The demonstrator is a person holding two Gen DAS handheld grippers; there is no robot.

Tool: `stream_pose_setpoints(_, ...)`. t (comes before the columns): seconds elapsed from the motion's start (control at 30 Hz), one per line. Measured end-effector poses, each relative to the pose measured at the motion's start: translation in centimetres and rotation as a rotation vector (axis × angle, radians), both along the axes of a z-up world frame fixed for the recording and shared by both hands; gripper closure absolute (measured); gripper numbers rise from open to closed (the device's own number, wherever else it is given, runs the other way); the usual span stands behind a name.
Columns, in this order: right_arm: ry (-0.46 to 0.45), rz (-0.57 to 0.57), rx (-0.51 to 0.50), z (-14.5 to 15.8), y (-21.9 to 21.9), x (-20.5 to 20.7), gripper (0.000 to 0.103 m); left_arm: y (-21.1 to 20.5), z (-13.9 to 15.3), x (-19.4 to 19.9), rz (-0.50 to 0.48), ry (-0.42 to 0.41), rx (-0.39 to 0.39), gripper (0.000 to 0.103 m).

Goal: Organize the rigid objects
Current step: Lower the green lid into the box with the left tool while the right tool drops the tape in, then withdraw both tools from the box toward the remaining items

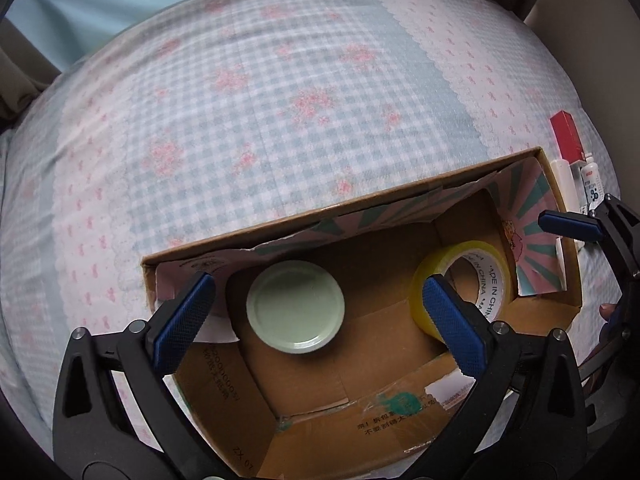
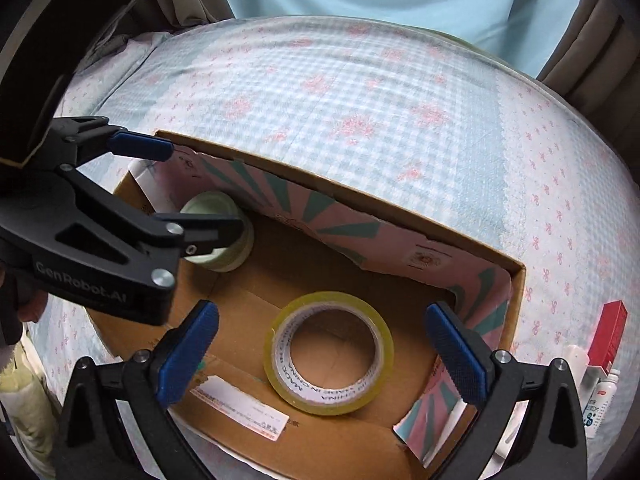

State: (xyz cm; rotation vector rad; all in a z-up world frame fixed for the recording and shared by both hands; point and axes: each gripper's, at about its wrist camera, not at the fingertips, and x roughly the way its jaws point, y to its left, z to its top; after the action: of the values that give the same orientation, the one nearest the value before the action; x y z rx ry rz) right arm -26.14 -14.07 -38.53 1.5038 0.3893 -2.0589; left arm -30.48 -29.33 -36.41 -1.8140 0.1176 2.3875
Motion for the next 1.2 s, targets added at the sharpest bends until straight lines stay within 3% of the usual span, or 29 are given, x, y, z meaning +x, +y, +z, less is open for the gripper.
stream_pose_setpoints(0.2,-0.005,0.005,0.075,0.9,0.5,0.8,0.000,0.0,0.9,0.6,0.022,0.023,0.011,0.000)
stream_pose_setpoints(0.4,0.004,-0.006,0.046,2.8,1.2,0.9,0.000,0.1,3.8,1.2,0.034,0.069,0.011,0.000)
stream_pose_setpoints(0.47,0.012,-0.020,0.054,3.7,1.1,1.2,0.000,0.2,5.1,1.7,0.040,0.087,-0.021,0.000)
stream_pose_setpoints(0.77,0.107,-0.093,0.028,10.8,1.3,3.9,0.000,-0.5,13.1,6.5,0.095,0.188,-0.053,0.000)
stream_pose_setpoints(0.87,0.139,-0.126,0.003,13.8,1.7,5.6,0.000,-1.1,15.8,8.8,0.121,0.217,-0.023,0.000)
stream_pose_setpoints(1.0,0.154,-0.176,-0.053,16.8,3.2,7.4,0.000,-0.8,18.2,11.5,0.132,0.237,-0.013,0.000)
stream_pose_setpoints(1.1,0.193,-0.227,-0.043,18.6,4.7,8.8,0.000,0.5,19.7,13.1,0.130,0.261,-0.044,0.000)
stream_pose_setpoints(1.2,0.233,-0.289,-0.038,20.3,7.1,10.2,0.000,2.0,20.5,14.3,0.119,0.263,-0.012,0.000)
